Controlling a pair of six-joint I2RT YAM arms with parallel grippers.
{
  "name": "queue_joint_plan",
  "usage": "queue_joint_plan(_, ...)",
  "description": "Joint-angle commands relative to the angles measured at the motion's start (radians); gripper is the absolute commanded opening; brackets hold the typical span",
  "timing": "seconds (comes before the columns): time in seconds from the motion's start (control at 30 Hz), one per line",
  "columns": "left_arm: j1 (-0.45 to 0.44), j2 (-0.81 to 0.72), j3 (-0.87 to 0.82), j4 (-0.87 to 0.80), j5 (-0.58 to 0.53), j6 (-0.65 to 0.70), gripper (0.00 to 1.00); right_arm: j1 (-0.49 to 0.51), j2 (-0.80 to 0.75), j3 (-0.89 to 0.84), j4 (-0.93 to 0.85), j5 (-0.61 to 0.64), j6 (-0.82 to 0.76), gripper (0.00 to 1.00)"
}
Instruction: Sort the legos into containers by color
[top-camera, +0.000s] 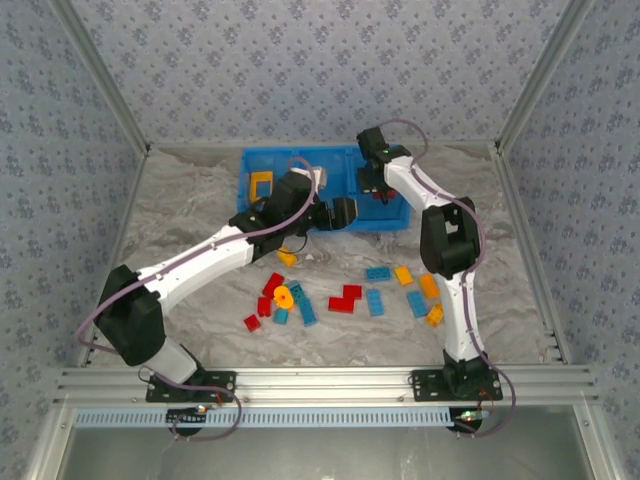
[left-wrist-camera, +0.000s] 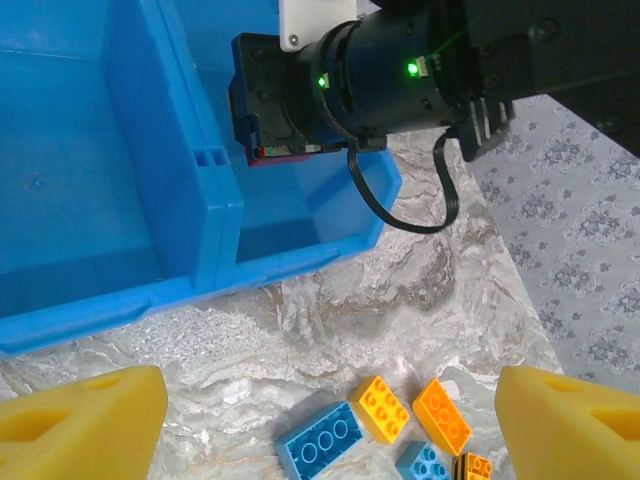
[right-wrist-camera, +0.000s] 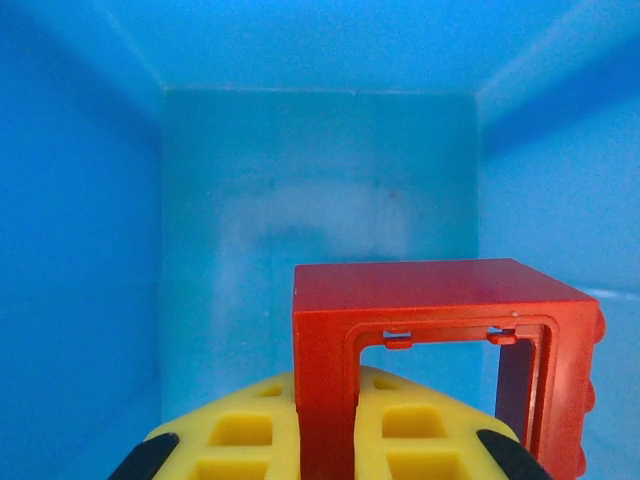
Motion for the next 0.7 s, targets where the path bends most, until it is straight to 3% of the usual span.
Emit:
queue_joint_plan(0.0,-0.004,0.004,-0.005,0.042,0.02,-0.006,0.85,-0.017,0.038,0.058,0.01,-0.008,-0.048,0.13)
queue_joint_plan(0.67,-0.1,-0.044,-0.098,-0.034,-0.047,-0.076,0.83,-0.028,0.107,0.117,0.056,-0.015,-0.097,0.21)
